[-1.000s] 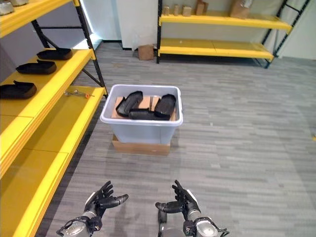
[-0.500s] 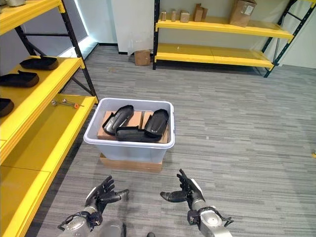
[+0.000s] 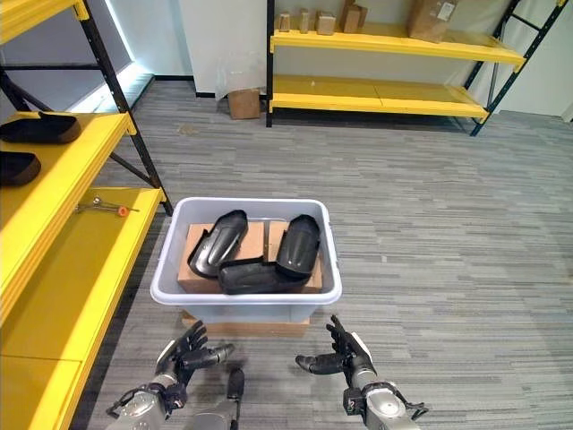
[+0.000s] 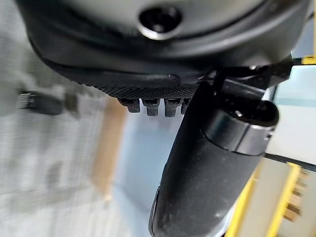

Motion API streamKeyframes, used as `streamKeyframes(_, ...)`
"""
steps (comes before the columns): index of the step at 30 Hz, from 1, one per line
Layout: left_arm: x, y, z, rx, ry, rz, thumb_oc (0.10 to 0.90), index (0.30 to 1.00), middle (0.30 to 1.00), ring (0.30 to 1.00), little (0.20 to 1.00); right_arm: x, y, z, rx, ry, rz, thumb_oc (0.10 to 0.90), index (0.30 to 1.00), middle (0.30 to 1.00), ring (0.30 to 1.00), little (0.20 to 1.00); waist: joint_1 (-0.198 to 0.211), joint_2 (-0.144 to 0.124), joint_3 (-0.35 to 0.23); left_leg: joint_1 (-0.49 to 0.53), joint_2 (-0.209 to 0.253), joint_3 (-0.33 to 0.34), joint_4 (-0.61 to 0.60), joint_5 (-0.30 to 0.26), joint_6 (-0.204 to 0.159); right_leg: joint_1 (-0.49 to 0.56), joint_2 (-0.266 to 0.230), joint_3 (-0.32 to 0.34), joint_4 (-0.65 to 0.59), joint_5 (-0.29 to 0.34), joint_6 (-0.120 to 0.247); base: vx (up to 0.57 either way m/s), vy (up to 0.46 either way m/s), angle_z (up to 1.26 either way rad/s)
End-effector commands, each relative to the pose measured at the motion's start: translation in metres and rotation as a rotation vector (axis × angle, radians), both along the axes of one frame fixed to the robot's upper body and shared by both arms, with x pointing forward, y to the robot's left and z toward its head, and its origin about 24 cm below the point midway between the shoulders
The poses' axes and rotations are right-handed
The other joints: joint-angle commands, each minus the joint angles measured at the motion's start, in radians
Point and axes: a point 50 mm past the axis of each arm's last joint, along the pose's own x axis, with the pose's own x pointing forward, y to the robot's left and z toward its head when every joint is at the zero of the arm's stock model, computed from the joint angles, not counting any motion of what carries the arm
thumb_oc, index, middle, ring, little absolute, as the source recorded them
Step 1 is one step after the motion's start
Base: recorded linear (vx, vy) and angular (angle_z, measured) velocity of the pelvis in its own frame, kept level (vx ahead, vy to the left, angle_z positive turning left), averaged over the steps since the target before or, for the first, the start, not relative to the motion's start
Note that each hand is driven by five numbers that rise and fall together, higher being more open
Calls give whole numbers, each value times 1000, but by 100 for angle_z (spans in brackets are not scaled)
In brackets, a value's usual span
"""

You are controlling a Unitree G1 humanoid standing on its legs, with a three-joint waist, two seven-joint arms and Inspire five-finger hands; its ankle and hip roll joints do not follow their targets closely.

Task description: Move parts from the plastic box to the shelf.

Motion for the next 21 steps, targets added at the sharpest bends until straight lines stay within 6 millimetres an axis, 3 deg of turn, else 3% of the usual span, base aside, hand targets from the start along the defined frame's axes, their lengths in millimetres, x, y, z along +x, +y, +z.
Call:
streamKeyframes(1,21,4,29,-7,-192,28,900,1000,1000,1000,1000,28,11,33,24,-202,68,900,1000,1000,1000,1000,30,10,-92,-25,72,-46,26,-56,-52,-111,1,13,18,125,37,222,193,-6)
streamKeyframes(7,26,8,34,21,-209,13,900,1000,1000,1000,1000,28,20,32,55,-200,82,900,1000,1000,1000,1000,27,7,-102,0,15,-42,49,-116,-2,-176,-30,40,149,279,71,211,158,-2)
streamKeyframes(10,25,6,34,1,-202,10,900,1000,1000,1000,1000,27,23,31,60,-194,93,900,1000,1000,1000,1000,17,28,-85,49,11,-50,38,-139,25,-270,-15,49,359,380,65,128,148,7)
streamKeyframes(12,26,6,37,6,-216,-2,900,1000,1000,1000,1000,29,25,34,66,-207,104,900,1000,1000,1000,1000,-3,50,-50,84,21,-58,36,-150,37,-345,12,47,485,388,58,86,120,-2)
streamKeyframes(14,26,2,37,-3,-216,-28,900,1000,1000,1000,1000,26,25,34,76,-204,101,900,1000,1000,1000,1000,-22,69,-32,105,30,-70,38,-162,39,-416,39,41,528,329,45,133,62,9)
streamKeyframes(15,26,1,37,-5,-215,-35,900,1000,1000,1000,1000,26,25,33,82,-203,97,900,1000,1000,1000,1000,-32,72,-25,117,29,-75,39,-166,38,-442,40,31,517,285,35,146,22,29)
streamKeyframes(17,27,0,39,-11,-222,-44,900,1000,1000,1000,1000,27,26,35,96,-210,86,900,1000,1000,1000,1000,-35,83,-17,136,46,-64,41,-180,24,-442,-20,-39,382,215,20,143,-46,35)
streamKeyframes(19,26,0,37,-18,-217,-42,900,1000,1000,1000,1000,29,26,36,94,-213,85,900,1000,1000,1000,1000,-39,82,-16,152,60,-63,33,-190,3,-433,-60,-68,184,217,34,139,-139,-6)
streamKeyframes(20,26,-1,36,-24,-213,-38,900,1000,1000,1000,1000,31,25,37,88,-217,87,900,1000,1000,1000,1000,-47,75,-19,156,59,-69,26,-195,-7,-440,-62,-36,72,234,48,99,-114,-33)
streamKeyframes(21,26,-1,36,-25,-213,-38,900,1000,1000,1000,1000,31,25,37,88,-217,87,900,1000,1000,1000,1000,-47,77,-15,163,61,-69,24,-196,-7,-430,-60,-37,64,237,48,115,-168,-27)
